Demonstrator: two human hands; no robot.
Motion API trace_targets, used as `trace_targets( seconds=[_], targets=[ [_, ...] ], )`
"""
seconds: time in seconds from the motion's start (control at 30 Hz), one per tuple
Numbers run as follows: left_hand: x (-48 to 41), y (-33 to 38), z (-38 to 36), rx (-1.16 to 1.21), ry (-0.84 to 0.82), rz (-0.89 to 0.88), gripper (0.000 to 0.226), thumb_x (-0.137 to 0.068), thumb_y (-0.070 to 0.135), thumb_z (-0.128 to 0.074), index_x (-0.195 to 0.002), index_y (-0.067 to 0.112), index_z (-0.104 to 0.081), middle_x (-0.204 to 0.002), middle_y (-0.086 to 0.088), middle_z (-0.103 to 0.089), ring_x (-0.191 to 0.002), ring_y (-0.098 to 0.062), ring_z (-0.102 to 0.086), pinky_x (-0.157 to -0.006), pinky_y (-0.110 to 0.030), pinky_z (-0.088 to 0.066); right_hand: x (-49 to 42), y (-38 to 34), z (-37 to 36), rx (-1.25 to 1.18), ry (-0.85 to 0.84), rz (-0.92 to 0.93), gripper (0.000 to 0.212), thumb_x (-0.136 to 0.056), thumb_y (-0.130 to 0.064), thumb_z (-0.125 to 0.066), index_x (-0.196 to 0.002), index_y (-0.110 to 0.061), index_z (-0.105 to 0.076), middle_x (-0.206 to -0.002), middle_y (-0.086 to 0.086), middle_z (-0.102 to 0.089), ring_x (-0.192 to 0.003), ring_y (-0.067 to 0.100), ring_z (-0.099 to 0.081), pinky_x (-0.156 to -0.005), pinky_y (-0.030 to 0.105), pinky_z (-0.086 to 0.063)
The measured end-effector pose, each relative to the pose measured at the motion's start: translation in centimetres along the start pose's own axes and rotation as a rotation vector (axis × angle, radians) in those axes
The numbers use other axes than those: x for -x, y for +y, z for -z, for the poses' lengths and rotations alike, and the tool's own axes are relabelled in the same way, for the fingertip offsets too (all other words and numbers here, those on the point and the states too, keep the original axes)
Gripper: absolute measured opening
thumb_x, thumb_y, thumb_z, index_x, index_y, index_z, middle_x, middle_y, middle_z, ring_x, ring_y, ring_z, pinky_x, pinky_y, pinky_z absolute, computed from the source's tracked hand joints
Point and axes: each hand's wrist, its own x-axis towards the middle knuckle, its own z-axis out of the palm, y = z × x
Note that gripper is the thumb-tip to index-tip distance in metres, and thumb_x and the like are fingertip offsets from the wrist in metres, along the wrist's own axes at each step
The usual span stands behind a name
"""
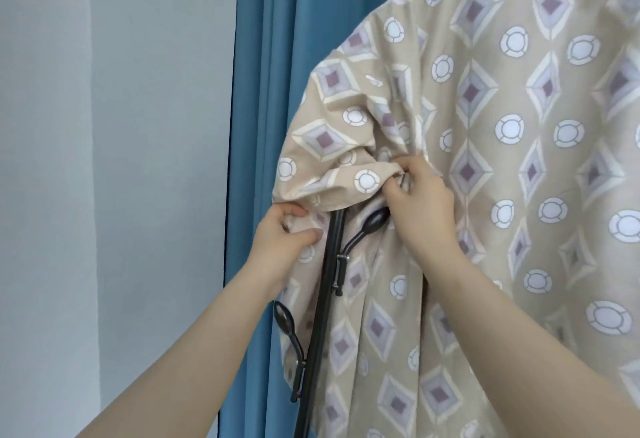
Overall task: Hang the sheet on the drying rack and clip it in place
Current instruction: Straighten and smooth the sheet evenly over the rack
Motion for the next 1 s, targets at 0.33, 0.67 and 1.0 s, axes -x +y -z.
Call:
trace_targets(
  seconds=[0.33,0.67,1.0],
  targets=[
    [-4.1,0.5,1.1,0.089,-0.17,-0.312,0.025,-0.084,0.008,-0.063,-0.081,0.033,-0.06,-0.088,0.015,-0.065,-0.083,-0.001,-0.061,-0.075,-0.018,-0.049,-0.4,1.1,0.4,-0.04,0.259,-0.118,0.024,-0.083,-0.009,-0.05,-0.075,-0.027,-0.064,-0.071,-0.007,-0.061,-0.076,0.015,-0.055,-0.071,0.028,-0.043],
    [-4.0,2.3,4.2,0.279,-0.265,-0.575,0.038,-0.084,-0.001,-0.057,-0.088,0.036,-0.052,-0.092,0.028,-0.058,-0.098,0.003,-0.056,-0.09,-0.014,-0.042,4.1,-5.1,3.4,0.141,0.791,0.026,0.015,-0.077,-0.018,-0.043,-0.076,-0.027,-0.055,-0.079,-0.007,-0.056,-0.069,-0.001,-0.048,-0.069,0.018,-0.038],
    [-1.5,0.8,6.2,0.323,-0.324,-0.398,0.027,-0.085,0.013,-0.061,-0.089,0.037,-0.051,-0.077,0.018,-0.061,-0.067,0.0,-0.056,-0.066,-0.016,-0.048,9.8,-7.2,0.4,-0.064,-0.006,-0.096,0.022,-0.071,-0.023,-0.078,-0.089,-0.03,-0.068,-0.091,-0.012,-0.073,-0.089,0.003,-0.067,-0.078,0.027,-0.056]
  ],
)
